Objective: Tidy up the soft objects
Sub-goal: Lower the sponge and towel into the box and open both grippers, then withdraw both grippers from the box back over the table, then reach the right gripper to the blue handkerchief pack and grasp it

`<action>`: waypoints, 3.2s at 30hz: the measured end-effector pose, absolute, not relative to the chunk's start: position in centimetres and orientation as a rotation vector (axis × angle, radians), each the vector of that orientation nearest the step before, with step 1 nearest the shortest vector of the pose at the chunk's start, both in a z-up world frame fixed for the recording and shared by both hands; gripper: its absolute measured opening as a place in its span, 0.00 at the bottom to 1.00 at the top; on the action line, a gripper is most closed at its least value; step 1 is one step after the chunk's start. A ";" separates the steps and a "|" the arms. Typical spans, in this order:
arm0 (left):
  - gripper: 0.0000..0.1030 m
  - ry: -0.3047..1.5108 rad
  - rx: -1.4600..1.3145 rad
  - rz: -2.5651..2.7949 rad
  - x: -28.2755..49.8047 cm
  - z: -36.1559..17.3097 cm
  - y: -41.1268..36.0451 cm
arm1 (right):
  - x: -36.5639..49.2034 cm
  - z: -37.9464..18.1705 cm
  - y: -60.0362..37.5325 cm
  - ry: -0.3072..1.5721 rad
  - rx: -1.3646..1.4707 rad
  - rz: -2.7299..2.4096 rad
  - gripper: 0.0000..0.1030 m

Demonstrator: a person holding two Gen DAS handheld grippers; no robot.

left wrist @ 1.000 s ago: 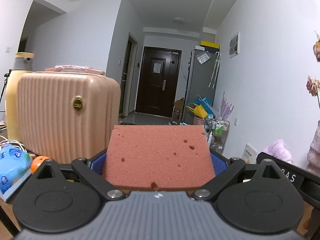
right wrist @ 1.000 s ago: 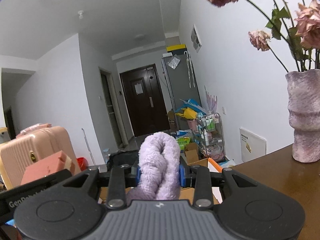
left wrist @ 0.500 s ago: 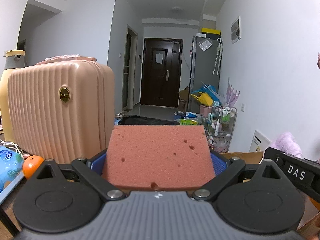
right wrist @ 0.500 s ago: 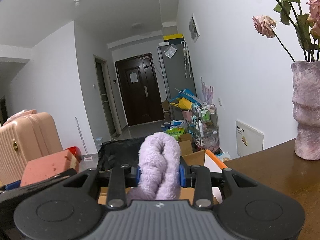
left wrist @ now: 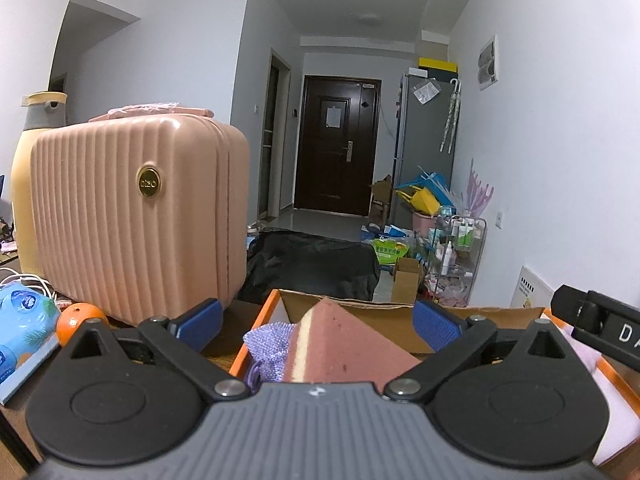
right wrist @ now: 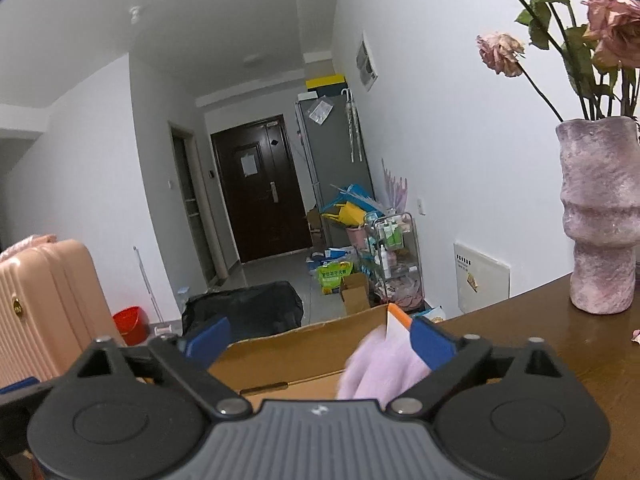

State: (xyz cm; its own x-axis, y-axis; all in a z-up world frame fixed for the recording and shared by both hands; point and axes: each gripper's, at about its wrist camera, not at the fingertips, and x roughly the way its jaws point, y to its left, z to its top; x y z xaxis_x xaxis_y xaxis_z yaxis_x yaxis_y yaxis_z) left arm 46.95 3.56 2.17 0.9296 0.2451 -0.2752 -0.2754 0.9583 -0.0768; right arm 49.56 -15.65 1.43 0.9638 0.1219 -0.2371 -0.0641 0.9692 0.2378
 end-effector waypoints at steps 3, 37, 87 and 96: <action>1.00 0.269 -0.110 0.270 46.9 2.2 3.6 | 49.7 1.4 -15.7 0.262 0.234 0.095 1.00; 1.00 0.273 -0.087 0.313 37.1 2.0 5.6 | 40.4 2.4 -16.2 0.215 0.157 0.117 1.00; 1.00 0.395 -0.012 0.106 19.4 0.8 3.8 | 20.1 0.4 -20.5 0.266 -0.090 0.228 1.00; 1.00 0.408 -0.014 0.066 19.3 0.6 3.5 | 20.0 -0.2 -21.2 0.306 -0.087 0.207 1.00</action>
State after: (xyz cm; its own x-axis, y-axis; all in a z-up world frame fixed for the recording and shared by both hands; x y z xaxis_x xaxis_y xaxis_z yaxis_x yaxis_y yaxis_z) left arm 19.27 3.50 0.64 0.9157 0.0609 -0.3973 -0.0665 0.9978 -0.0002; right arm 19.96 -21.22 -0.16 0.9326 0.1888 -0.3076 -0.2152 0.9751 -0.0539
